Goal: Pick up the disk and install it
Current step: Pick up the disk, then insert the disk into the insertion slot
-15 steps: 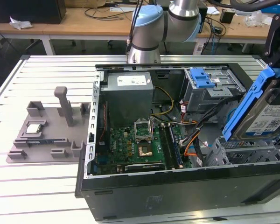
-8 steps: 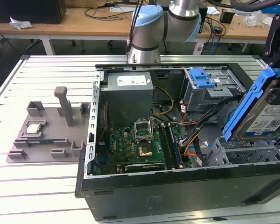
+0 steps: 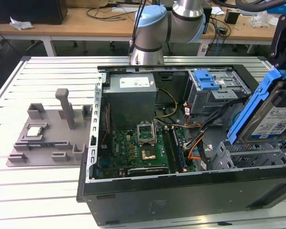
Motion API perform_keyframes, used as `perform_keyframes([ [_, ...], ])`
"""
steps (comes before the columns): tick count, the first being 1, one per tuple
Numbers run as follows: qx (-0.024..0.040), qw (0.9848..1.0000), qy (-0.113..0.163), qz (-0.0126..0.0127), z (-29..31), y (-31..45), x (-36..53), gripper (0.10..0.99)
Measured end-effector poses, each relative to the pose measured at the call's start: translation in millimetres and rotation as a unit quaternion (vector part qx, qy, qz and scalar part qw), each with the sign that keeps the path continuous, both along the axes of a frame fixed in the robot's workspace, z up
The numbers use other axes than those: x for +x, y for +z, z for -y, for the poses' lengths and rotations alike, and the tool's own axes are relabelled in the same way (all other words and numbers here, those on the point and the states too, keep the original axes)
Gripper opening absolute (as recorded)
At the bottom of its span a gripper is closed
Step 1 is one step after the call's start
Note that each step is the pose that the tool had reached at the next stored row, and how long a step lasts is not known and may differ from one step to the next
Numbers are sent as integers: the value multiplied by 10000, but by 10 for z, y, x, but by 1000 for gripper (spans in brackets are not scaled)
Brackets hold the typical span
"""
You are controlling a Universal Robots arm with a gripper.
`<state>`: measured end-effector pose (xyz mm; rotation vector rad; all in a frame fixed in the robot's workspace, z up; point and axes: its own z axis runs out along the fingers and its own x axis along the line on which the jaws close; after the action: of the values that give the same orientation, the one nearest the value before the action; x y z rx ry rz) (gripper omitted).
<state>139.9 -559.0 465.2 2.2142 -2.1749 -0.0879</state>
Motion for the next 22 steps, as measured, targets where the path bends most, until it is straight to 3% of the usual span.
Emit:
perform_keyframes([
  [7,2,10000,0,0,0,0,2,369],
  [9,35,10000,0,0,0,-8,2,369],
  [22,37,10000,0,-5,-1,-189,33,369],
])
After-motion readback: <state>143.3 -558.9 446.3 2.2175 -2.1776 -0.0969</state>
